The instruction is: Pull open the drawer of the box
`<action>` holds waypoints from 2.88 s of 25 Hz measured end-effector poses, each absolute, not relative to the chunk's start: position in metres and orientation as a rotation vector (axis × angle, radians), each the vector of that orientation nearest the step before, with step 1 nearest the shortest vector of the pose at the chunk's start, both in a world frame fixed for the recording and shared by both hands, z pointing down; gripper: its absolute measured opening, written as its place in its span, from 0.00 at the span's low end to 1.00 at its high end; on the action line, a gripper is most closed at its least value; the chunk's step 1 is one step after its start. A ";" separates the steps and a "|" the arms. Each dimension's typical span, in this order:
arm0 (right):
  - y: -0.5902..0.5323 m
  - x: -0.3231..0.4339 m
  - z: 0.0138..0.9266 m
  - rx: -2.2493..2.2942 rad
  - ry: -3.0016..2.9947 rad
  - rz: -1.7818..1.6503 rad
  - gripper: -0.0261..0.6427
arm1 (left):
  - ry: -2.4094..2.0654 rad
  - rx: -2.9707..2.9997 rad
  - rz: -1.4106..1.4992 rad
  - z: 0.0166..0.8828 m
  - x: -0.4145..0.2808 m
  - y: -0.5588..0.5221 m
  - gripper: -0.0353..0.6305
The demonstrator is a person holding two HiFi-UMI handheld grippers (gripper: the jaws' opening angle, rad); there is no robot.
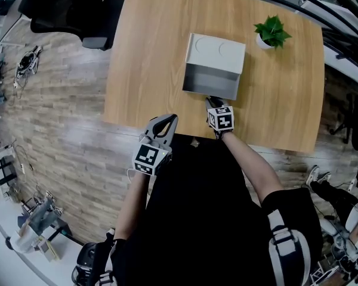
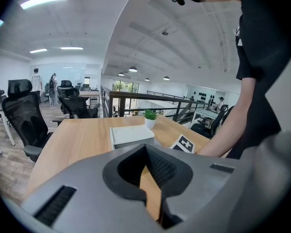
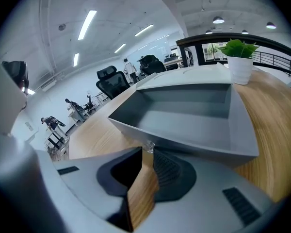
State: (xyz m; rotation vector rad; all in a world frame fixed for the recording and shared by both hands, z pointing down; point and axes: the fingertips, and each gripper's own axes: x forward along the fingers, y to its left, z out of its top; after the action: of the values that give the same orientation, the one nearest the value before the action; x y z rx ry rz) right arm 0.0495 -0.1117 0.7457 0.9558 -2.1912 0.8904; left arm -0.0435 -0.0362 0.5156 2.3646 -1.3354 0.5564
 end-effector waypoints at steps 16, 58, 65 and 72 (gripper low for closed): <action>-0.097 0.047 0.734 0.966 -2.184 0.826 0.20 | -1.253 2.415 0.532 0.517 -0.041 -0.044 0.09; -0.068 0.050 0.609 1.063 -2.322 0.468 0.07 | -0.839 2.618 0.522 0.532 -0.061 -0.039 0.09; -0.064 0.060 0.610 1.085 -2.297 0.460 0.08 | -0.873 2.622 0.526 0.533 -0.070 -0.051 0.09; -0.067 0.061 0.612 1.081 -2.295 0.465 0.08 | -0.899 2.606 0.538 0.533 -0.075 -0.057 0.09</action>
State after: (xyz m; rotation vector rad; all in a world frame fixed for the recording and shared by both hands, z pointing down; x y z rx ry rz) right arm 0.0610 -0.0666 0.6118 1.0813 -2.2952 0.4650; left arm -0.0748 -0.0569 0.5333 2.6062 -0.8994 0.5380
